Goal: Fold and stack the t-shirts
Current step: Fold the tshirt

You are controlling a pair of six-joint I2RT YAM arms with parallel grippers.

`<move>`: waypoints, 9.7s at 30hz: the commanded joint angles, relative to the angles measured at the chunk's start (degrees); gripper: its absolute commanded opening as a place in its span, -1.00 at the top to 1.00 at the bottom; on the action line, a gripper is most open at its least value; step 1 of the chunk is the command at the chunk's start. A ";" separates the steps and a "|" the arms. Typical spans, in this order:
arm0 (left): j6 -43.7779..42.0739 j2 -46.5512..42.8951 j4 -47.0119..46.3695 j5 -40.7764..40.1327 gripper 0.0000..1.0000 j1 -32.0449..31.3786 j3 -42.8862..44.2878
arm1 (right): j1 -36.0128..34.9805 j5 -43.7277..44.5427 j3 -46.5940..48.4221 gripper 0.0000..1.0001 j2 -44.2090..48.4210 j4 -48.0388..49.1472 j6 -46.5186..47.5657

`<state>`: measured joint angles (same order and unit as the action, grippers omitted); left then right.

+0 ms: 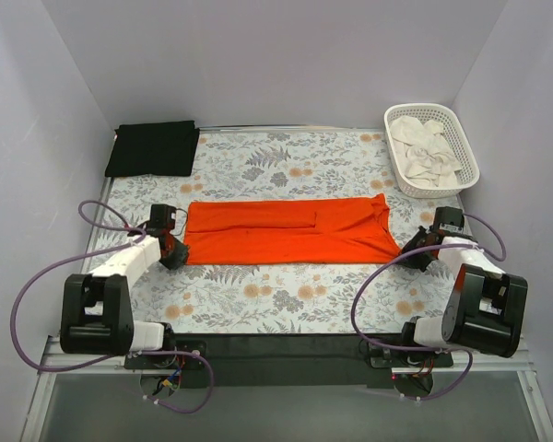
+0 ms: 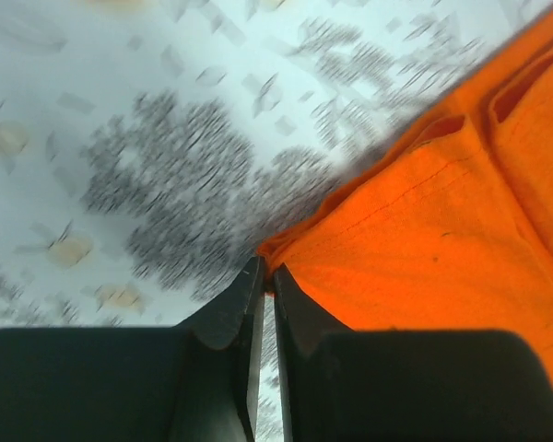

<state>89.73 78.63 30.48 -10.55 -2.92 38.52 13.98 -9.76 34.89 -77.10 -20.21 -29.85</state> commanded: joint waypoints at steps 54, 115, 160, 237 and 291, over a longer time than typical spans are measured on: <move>-14.68 -19.48 -6.31 0.00 -0.40 -0.07 -5.92 | -43.77 18.72 51.24 0.46 -38.21 -9.59 8.22; -7.21 -13.95 -5.51 13.18 -0.15 -4.46 -2.48 | -24.90 13.28 13.81 0.41 -4.83 -4.93 7.35; -14.07 21.39 -7.10 4.74 -0.08 -9.04 16.43 | -19.87 9.50 25.11 0.36 -24.92 4.65 8.64; -2.54 -6.64 15.93 1.13 -0.44 -34.52 7.89 | -38.83 15.99 35.28 0.16 -17.40 -12.57 4.64; -6.15 -11.57 8.10 13.62 -0.36 -36.10 -3.81 | -83.15 24.70 7.47 0.53 -6.83 -16.71 -49.61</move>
<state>83.00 66.67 38.76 2.94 -38.06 35.22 -68.86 15.18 43.29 -81.62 -37.21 -79.81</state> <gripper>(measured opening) 0.682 0.275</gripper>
